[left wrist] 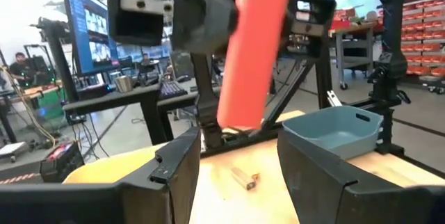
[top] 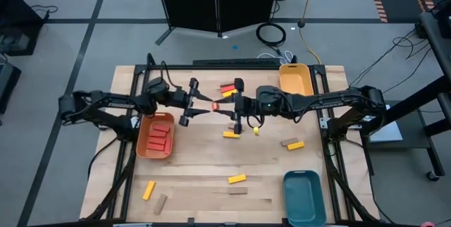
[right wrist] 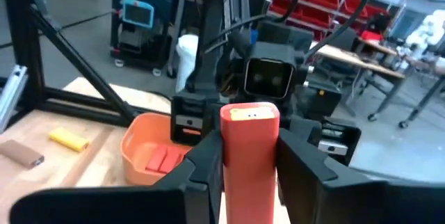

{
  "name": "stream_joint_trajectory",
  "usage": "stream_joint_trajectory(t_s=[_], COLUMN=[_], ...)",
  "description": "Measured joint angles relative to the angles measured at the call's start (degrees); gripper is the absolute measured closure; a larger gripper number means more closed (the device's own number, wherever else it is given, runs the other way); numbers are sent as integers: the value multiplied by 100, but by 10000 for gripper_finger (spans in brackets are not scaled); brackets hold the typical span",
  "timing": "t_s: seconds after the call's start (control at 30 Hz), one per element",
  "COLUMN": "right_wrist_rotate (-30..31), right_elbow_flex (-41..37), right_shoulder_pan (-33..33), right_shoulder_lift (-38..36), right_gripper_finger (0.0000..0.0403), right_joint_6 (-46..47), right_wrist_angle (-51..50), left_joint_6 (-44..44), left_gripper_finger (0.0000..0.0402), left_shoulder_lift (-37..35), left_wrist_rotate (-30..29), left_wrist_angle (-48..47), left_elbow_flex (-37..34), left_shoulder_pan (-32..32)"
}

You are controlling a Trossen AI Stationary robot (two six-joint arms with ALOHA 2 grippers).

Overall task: Sort blocks
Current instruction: Put the orange block into the orange bin

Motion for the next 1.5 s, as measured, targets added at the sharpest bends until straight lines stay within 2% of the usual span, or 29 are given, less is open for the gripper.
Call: stream_joint_trajectory(t_s=[0.13, 0.33, 0.77, 0.87, 1.03, 1.1, 1.23, 1.37, 1.5], right_wrist_rotate=[77, 701, 783, 777, 743, 743, 764, 1132, 1353], right_elbow_flex=[-2, -2, -4, -4, -4, -4, -4, -5, -7], right_shoulder_pan=[-10, -2, -23, -23, -21, -21, -23, -15, -21], right_shoulder_lift=[58, 100, 236, 236, 232, 225, 218, 86, -248], right_gripper_finger=[312, 312, 312, 312, 312, 310, 285, 235, 189], right_joint_6=[146, 140, 308, 301, 337, 389, 427, 354, 292], right_wrist_angle=[-19, -114, -92, -99, -152, -174, -177, -364, -1000], left_joint_6=[-2, 2, 9, 26, 78, 89, 54, -47, -155], left_gripper_finger=[213, 213, 216, 240, 303, 315, 315, 315, 315], left_shoulder_lift=[365, 789, 964, 964, 964, 964, 964, 933, 531], left_wrist_rotate=[-101, -139, -133, -140, -140, -140, -136, -189, -294], left_wrist_angle=[103, 260, 363, 356, 346, 352, 341, 216, -707], left_elbow_flex=[236, 431, 577, 577, 577, 577, 577, 579, 578], left_shoulder_pan=[-36, -152, -181, -180, -179, -179, -179, -155, -37])
